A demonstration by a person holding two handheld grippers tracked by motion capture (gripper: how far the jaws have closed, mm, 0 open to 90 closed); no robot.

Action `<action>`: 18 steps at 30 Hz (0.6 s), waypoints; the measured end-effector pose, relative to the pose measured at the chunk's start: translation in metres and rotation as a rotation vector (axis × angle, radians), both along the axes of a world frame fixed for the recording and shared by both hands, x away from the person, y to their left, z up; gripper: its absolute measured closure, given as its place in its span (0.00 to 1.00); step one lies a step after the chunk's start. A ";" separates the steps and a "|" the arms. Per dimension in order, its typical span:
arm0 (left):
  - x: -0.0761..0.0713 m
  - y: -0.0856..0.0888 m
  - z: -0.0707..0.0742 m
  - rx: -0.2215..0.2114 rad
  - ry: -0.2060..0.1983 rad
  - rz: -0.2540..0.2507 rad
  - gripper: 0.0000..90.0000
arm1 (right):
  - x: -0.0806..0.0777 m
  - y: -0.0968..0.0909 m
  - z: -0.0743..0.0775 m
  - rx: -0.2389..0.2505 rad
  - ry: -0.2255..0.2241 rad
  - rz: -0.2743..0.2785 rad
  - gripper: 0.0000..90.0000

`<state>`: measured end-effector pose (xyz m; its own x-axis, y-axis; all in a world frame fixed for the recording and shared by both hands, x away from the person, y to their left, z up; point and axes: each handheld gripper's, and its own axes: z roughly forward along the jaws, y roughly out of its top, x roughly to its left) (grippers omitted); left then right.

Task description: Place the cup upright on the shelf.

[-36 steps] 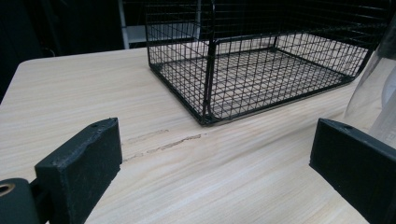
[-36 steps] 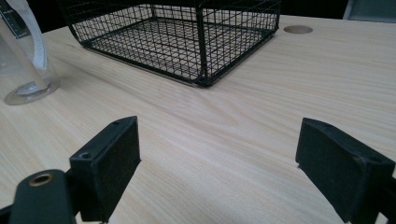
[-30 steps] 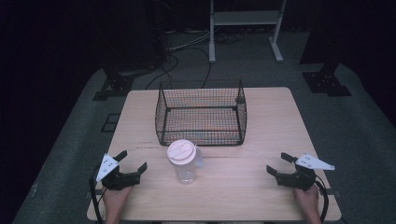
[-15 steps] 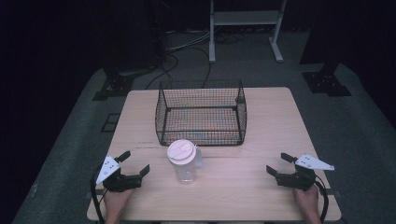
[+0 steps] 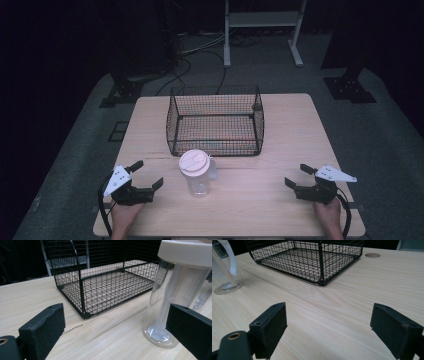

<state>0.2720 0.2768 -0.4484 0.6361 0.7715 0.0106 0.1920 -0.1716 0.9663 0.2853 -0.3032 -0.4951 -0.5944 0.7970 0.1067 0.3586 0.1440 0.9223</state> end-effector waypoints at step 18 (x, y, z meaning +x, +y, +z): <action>-0.006 -0.017 0.035 0.102 0.042 -0.158 0.01 | 0.000 0.001 0.000 -0.005 0.003 0.009 0.14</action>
<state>0.2665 0.2596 -0.4129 0.7509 0.6581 0.0552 0.1942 -0.3000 0.9340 0.2856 -0.3023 -0.4952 -0.6015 0.7920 0.1044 0.3604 0.1524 0.9203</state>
